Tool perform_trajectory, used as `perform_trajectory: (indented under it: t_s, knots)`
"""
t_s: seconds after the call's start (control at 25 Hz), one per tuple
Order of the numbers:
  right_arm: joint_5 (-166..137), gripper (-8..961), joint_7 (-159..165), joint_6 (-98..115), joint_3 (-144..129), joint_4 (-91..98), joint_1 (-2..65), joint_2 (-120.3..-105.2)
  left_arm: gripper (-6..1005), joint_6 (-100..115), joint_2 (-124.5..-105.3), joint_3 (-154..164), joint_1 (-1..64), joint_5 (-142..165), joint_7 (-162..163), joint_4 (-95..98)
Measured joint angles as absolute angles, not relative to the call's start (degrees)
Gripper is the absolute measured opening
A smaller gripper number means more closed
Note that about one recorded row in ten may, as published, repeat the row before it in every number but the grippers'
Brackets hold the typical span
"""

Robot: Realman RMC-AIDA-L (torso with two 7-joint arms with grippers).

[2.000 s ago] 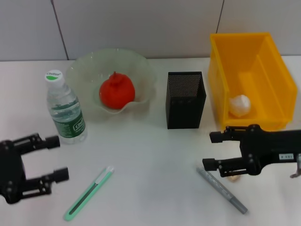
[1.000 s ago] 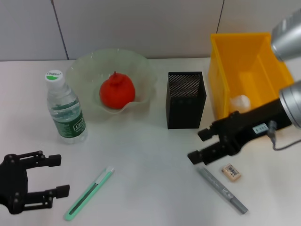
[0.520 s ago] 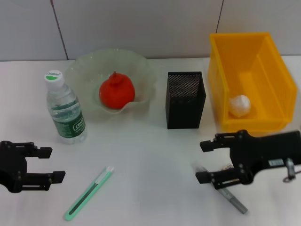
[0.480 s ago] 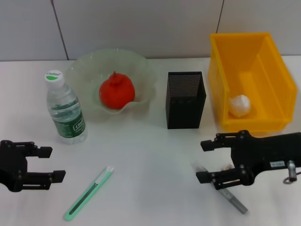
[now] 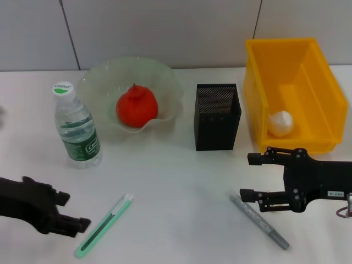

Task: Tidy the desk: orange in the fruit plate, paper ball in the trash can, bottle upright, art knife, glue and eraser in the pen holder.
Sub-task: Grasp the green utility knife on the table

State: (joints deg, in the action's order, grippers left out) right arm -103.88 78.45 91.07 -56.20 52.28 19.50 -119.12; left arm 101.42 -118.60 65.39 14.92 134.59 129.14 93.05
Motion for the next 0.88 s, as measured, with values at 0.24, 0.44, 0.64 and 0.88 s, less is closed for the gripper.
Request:
perform_trajectory:
  t_s: [0.24, 0.44, 0.64, 0.88]
  knots:
    - [-103.82, 826, 77.02, 90.97, -55.93, 51.56, 20.12, -119.09, 761, 96.31, -118.70, 79.68, 15.05, 142.27, 143.46, 96.84]
    - [-103.77, 826, 76.61, 90.31, -55.82, 51.15, 20.54, -119.09, 760, 95.35, -118.74, 84.93, 16.11, 144.00, 150.55, 97.19]
    - [-103.56, 826, 76.45, 90.23, -55.80, 51.04, 21.06, -119.09, 759, 93.68, -118.74, 92.62, 17.35, 151.27, 157.28, 97.58]
    - [-103.53, 826, 75.89, 90.18, -55.81, 50.29, 21.62, -119.09, 758, 92.10, -118.78, 99.50, 18.16, 156.84, 161.57, 97.18]
